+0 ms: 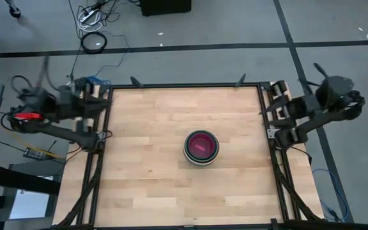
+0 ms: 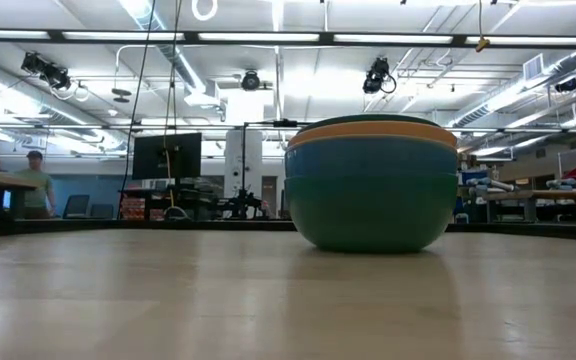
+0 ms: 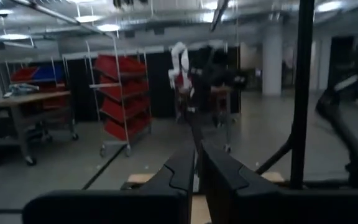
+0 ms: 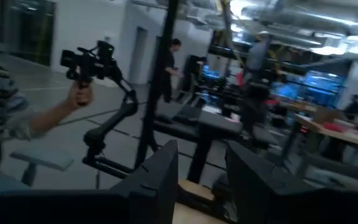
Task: Nest bowls inside each other
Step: Return to Home Position
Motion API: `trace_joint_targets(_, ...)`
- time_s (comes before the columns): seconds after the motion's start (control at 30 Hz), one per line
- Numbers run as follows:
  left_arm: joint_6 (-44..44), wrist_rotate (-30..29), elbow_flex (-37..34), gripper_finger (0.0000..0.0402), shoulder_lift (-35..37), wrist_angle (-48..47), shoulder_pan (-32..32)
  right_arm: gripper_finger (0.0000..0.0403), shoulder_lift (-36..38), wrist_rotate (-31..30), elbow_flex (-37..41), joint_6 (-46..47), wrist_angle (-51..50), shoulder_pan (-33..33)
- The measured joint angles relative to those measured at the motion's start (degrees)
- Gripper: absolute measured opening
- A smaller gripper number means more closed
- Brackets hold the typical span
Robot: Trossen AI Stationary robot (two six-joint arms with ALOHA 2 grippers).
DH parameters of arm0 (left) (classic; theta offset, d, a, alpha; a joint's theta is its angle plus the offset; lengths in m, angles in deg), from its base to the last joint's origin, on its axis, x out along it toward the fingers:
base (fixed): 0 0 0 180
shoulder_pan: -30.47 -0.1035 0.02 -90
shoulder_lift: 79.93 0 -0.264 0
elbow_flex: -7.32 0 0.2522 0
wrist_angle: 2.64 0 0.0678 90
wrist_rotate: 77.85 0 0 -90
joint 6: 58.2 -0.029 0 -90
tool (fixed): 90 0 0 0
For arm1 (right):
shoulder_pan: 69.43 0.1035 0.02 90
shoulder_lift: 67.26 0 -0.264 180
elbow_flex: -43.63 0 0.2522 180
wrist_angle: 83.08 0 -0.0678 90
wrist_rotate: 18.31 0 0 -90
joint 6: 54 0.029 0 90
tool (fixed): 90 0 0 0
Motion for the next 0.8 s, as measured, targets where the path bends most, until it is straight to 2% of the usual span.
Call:
trace_joint_targets(0.2,3.66,-0.01,0.09,0.0037,9.13,-4.88,0.00,0.0122,6.57,-2.87,2.56,-0.40,-2.41,-0.04)
trace_joint_targets(0.33,2.38,-0.19,-0.50,0.0037,11.01,-6.50,0.00,0.0123,8.46,-4.39,4.41,-2.19,-2.53,-0.12)
trace_joint_targets(0.47,2.00,-4.43,-0.50,0.0037,13.63,-11.51,0.00,0.0122,10.79,-6.41,6.08,-2.92,-3.91,-0.15)
trace_joint_targets(0.57,3.18,-4.58,-0.87,0.0037,15.67,-13.80,0.01,0.0121,13.76,-7.79,8.02,-1.94,-4.51,-0.15)
trace_joint_targets(0.7,4.50,-4.39,-3.51,0.0037,19.01,-14.63,0.00,0.0123,18.57,-9.38,12.99,-0.99,-3.68,-0.15)
trace_joint_targets(0.8,5.65,-4.18,-8.13,0.0037,22.00,-14.24,0.00,0.0122,22.43,-9.23,19.52,-1.04,1.24,-0.15)
